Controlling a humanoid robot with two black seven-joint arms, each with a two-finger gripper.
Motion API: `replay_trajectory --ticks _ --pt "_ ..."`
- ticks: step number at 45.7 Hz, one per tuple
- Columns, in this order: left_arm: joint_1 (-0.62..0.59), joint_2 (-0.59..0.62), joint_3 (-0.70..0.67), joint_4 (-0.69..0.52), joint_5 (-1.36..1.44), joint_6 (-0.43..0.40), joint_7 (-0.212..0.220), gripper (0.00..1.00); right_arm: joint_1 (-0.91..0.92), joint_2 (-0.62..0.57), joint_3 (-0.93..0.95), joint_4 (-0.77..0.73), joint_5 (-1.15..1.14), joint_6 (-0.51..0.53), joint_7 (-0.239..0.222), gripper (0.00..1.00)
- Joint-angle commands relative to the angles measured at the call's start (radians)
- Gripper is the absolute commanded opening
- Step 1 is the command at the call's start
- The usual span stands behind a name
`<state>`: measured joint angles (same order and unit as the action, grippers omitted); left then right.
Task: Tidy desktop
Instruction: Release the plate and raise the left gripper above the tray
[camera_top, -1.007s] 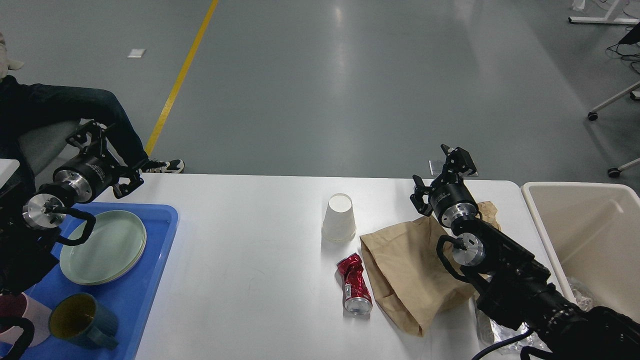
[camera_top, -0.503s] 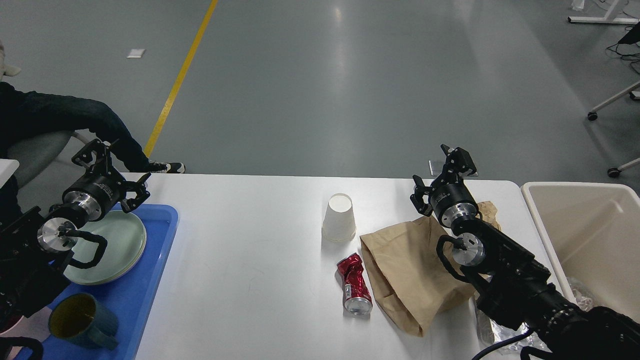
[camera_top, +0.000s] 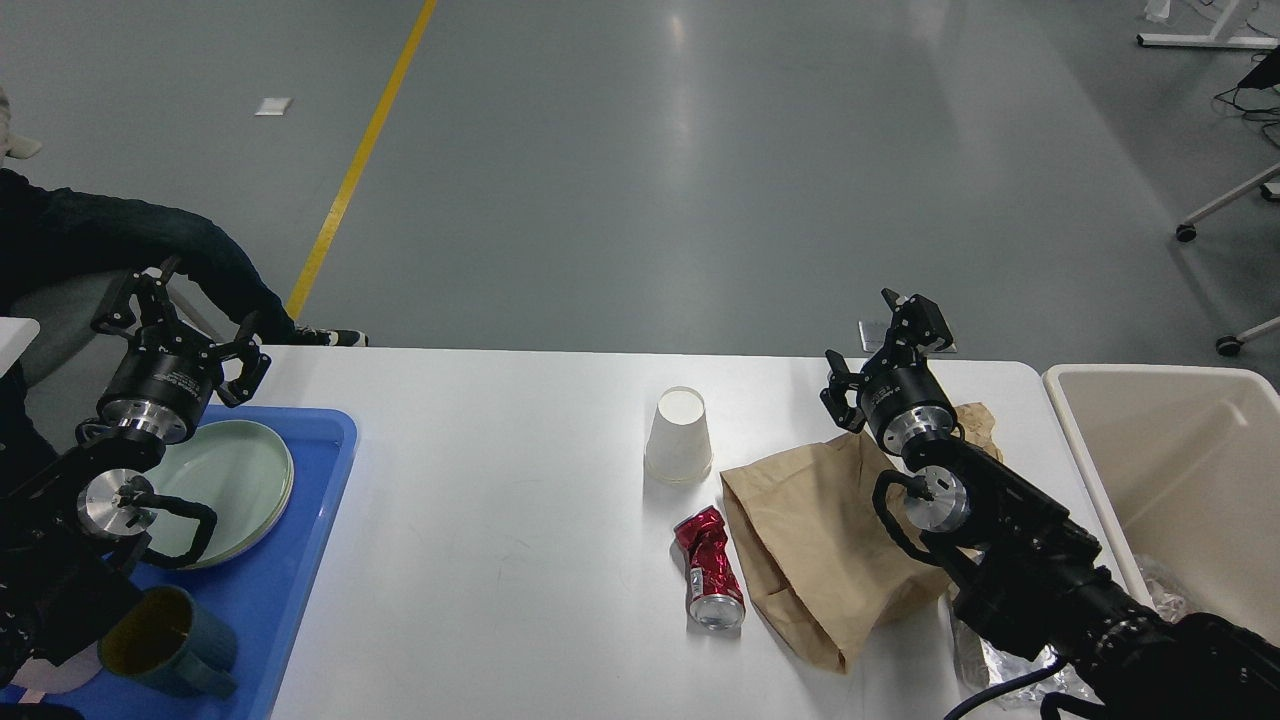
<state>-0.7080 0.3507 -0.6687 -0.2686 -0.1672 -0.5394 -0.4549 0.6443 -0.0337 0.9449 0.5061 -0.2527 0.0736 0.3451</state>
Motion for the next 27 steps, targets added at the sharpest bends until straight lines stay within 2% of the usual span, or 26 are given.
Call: replay_trajectory --ticks 1,15,27 --pt "0.009 -0.001 0.000 0.000 0.001 -0.004 -0.051 0.96 0.000 0.000 0.000 0.000 0.000 0.000 0.000 1.00" --pt "0.012 -0.015 0.001 0.000 0.002 -0.004 -0.139 0.96 0.000 0.000 0.000 0.000 0.000 0.000 0.000 1.00" --pt "0.018 -0.015 0.000 0.000 0.002 -0.004 -0.180 0.96 0.000 0.000 0.000 0.000 0.001 0.000 0.000 1.00"
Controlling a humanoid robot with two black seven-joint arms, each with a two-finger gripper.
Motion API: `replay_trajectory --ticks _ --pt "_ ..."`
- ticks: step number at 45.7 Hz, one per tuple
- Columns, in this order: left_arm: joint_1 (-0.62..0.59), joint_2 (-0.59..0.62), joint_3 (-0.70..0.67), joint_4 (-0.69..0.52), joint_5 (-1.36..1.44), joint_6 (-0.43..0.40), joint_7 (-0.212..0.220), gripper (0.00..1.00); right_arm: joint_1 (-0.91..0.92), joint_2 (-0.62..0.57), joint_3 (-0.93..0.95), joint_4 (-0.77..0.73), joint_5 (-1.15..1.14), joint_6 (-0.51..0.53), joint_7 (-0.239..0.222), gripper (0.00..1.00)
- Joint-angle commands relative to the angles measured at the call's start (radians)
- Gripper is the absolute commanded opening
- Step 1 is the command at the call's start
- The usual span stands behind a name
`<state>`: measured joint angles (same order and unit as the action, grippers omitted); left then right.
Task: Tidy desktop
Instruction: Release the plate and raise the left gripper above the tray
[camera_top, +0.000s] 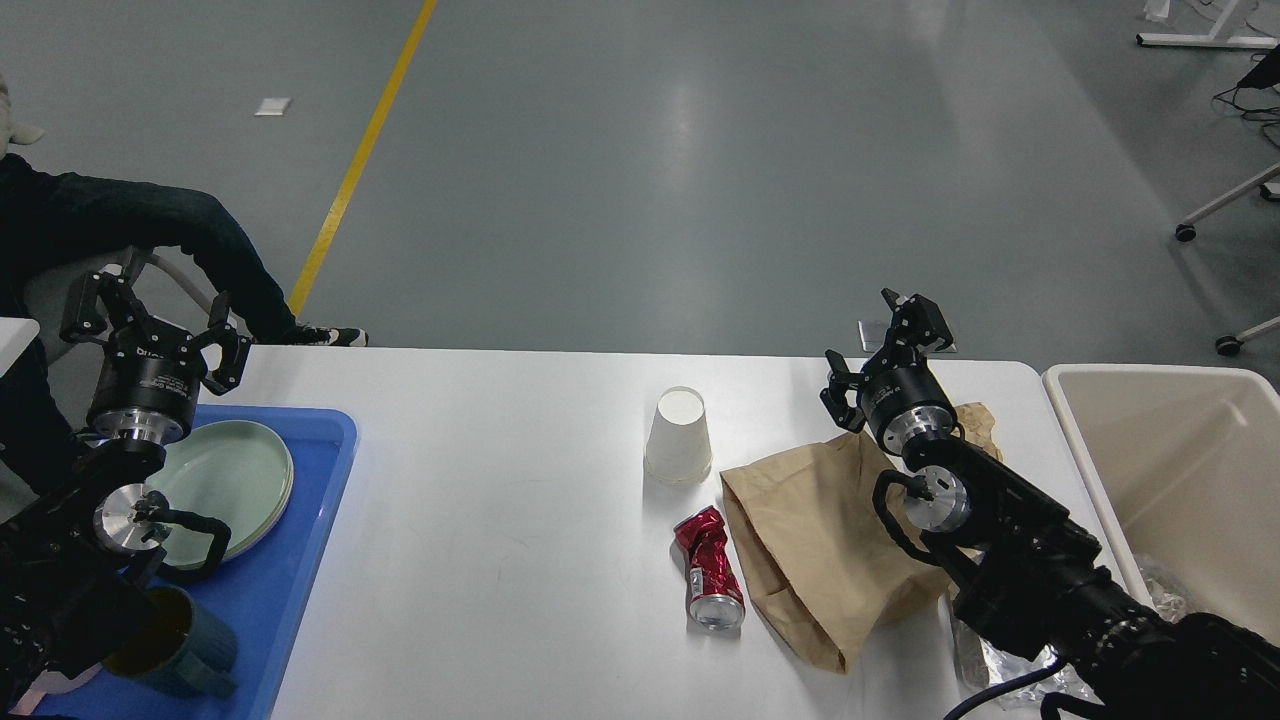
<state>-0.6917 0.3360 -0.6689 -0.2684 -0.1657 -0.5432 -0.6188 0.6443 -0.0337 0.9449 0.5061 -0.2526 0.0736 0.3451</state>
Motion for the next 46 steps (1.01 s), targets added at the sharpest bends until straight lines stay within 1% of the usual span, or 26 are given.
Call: replay_trajectory --ticks 1,7,46 --pt "0.001 0.000 0.000 0.000 -0.001 0.000 -0.018 0.96 0.000 0.000 0.000 0.000 -0.001 0.000 0.000 1.00" --pt "0.001 -0.002 0.000 0.000 0.000 0.000 -0.025 0.96 0.000 0.000 0.000 0.000 -0.001 0.000 0.000 1.00" --pt "0.001 -0.002 0.000 0.000 0.000 0.000 -0.025 0.96 0.000 0.000 0.000 0.000 0.001 0.000 0.000 1.00"
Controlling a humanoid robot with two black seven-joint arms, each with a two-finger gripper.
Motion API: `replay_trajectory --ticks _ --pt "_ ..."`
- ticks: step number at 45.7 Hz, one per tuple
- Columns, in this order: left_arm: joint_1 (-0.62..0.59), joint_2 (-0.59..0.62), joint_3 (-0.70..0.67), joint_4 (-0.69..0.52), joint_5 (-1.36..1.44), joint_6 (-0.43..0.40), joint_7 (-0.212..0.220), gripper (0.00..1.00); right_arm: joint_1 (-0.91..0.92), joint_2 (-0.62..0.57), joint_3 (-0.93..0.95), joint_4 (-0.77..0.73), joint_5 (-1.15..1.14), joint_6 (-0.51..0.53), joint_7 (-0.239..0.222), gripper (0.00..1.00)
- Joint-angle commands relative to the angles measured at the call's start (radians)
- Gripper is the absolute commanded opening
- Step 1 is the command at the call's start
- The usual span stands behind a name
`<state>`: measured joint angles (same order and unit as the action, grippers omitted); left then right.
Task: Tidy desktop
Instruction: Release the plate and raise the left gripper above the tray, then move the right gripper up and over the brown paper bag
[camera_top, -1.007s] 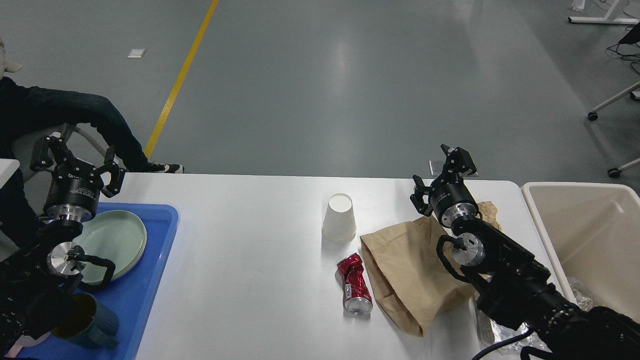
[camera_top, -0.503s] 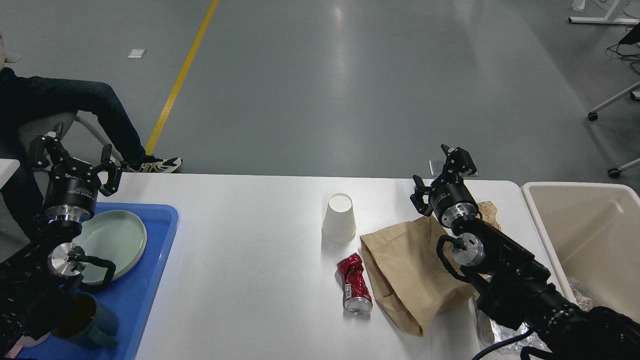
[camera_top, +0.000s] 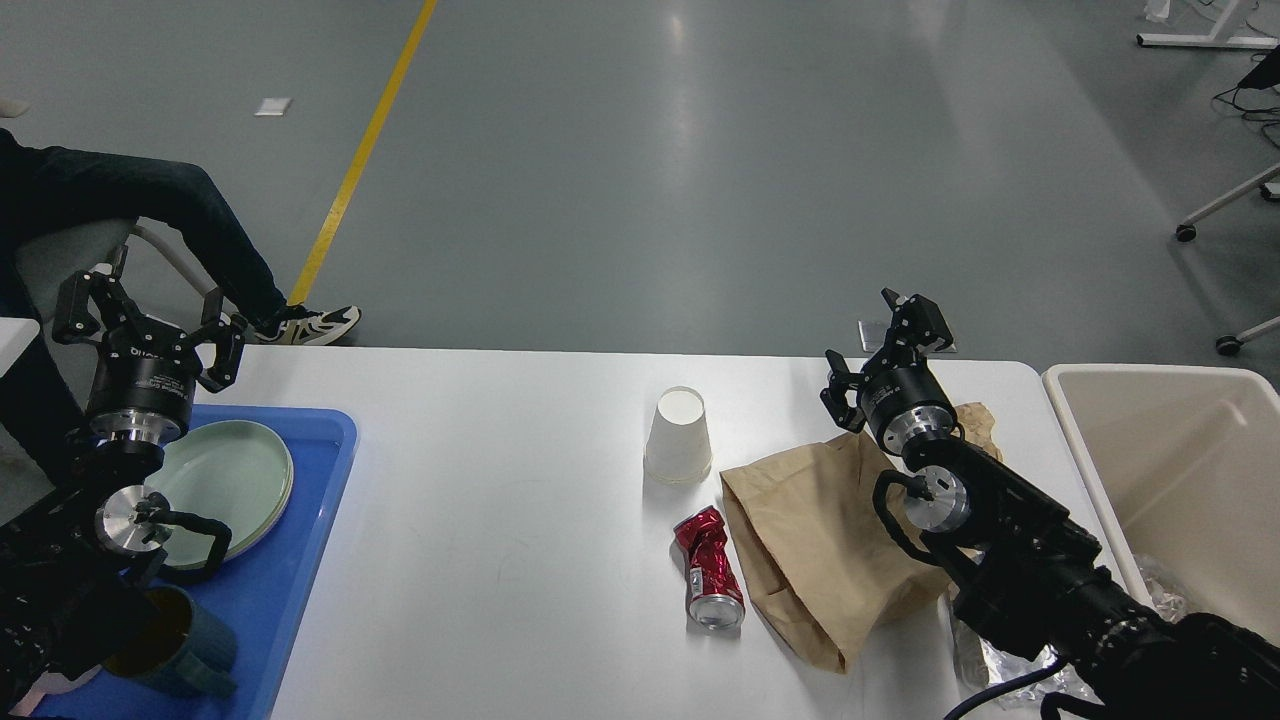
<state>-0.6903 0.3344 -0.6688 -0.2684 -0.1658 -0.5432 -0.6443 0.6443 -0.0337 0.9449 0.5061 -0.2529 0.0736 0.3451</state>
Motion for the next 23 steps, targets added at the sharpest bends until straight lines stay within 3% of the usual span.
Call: replay_trajectory --ticks 1,14,23 --pt "0.000 0.000 0.000 0.000 -0.001 0.000 0.000 0.96 0.000 0.000 0.000 0.000 0.001 0.000 0.000 1.00" --pt "0.000 0.000 0.000 0.000 0.000 0.000 0.000 0.96 0.051 -0.012 0.000 0.008 0.001 -0.002 -0.009 1.00" --pt "0.000 0.000 0.000 0.000 0.000 0.000 0.000 0.96 0.100 -0.121 0.002 0.005 0.001 -0.005 -0.009 1.00"
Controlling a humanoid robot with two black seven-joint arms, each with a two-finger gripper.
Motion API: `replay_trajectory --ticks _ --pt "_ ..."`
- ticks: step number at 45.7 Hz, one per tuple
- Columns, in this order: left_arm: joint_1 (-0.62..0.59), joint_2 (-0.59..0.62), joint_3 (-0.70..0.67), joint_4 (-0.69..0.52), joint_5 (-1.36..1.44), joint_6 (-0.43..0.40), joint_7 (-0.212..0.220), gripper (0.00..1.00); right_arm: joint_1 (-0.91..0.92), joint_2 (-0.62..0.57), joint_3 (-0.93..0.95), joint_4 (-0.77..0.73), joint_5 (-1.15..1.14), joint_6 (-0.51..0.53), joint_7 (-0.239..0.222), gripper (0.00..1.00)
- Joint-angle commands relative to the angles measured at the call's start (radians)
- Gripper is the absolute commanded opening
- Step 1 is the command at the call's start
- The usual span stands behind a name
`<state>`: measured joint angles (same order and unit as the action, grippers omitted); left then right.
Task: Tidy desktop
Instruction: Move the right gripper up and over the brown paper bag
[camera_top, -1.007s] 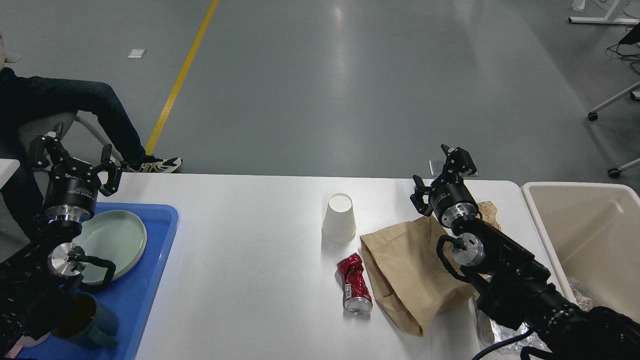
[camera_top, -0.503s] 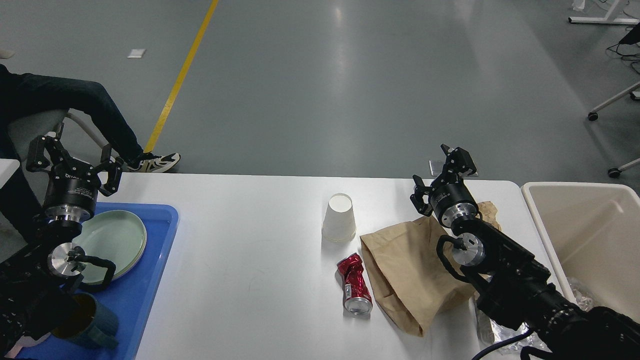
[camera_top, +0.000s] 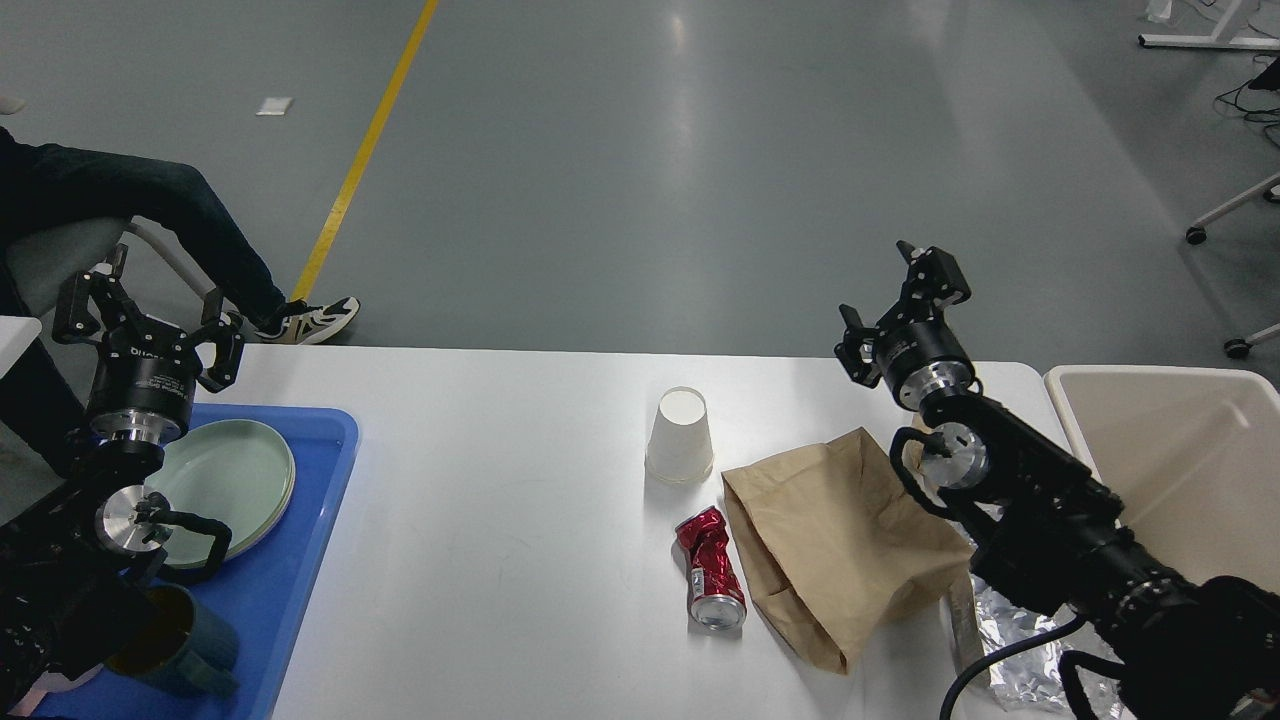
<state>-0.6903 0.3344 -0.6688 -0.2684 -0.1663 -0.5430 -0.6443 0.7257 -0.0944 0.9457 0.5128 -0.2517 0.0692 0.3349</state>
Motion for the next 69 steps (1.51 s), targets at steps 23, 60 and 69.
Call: replay_trajectory --ticks 23,60,69 --pt "0.000 0.000 0.000 0.000 0.001 0.000 0.000 0.96 -0.023 -0.182 -0.001 -0.019 0.000 0.001 0.003 1.00" --pt "0.000 0.000 0.000 0.000 0.001 0.000 0.000 0.96 0.076 -0.176 -0.312 -0.005 -0.092 0.029 0.003 1.00" --pt "0.000 0.000 0.000 0.000 -0.001 0.000 -0.001 0.96 0.279 -0.180 -0.835 -0.034 -0.101 0.030 -0.036 1.00"
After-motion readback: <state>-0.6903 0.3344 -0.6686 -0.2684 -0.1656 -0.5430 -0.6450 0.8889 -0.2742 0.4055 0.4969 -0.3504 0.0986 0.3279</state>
